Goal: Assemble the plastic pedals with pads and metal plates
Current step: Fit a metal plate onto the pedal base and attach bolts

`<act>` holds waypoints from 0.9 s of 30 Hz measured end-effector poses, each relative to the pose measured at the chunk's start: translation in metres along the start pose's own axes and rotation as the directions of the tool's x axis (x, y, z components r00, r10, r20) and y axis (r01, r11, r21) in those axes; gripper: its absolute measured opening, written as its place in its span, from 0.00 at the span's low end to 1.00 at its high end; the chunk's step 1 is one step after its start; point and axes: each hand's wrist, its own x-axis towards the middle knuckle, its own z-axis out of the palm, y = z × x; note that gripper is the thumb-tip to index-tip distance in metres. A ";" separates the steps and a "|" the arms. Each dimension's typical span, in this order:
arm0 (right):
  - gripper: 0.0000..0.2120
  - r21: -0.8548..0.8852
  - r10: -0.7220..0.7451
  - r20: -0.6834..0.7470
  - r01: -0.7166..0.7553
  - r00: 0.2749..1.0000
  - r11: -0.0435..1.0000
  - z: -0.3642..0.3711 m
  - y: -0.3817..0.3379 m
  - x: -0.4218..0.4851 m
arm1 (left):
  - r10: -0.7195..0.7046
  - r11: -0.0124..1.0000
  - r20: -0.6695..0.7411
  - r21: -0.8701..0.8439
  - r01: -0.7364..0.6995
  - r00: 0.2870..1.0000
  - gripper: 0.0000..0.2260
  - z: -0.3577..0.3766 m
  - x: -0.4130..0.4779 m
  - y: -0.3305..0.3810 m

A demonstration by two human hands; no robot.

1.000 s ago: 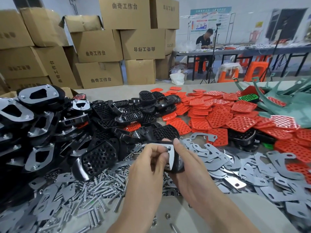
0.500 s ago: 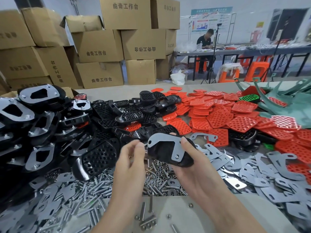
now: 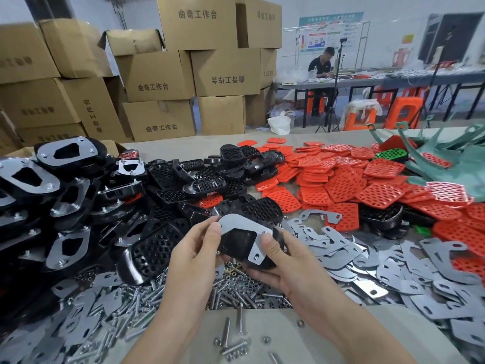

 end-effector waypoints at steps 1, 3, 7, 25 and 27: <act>0.15 -0.014 -0.003 -0.014 0.003 1.000 1.000 0.000 0.000 -0.001 | -0.007 1.000 0.002 -0.008 0.007 1.000 0.11 0.000 0.001 -0.001; 0.15 -0.038 -0.006 -0.042 0.004 0.999 0.999 0.000 0.000 0.000 | -0.027 0.999 0.000 -0.031 0.027 1.000 0.10 -0.001 0.001 -0.001; 0.13 -0.037 0.018 -0.046 -0.020 0.999 0.999 -0.002 0.001 0.002 | -0.040 0.998 0.019 -0.055 0.041 0.999 0.10 -0.001 0.001 0.000; 0.11 -0.055 0.043 -0.012 -0.044 0.999 0.998 -0.005 0.005 0.003 | -0.032 0.995 0.030 -0.090 0.035 0.999 0.15 -0.005 0.003 0.005; 0.09 -0.078 0.030 -0.011 -0.031 0.999 0.996 -0.004 0.005 0.003 | -0.039 0.994 0.043 -0.097 0.043 0.998 0.15 -0.006 0.002 0.007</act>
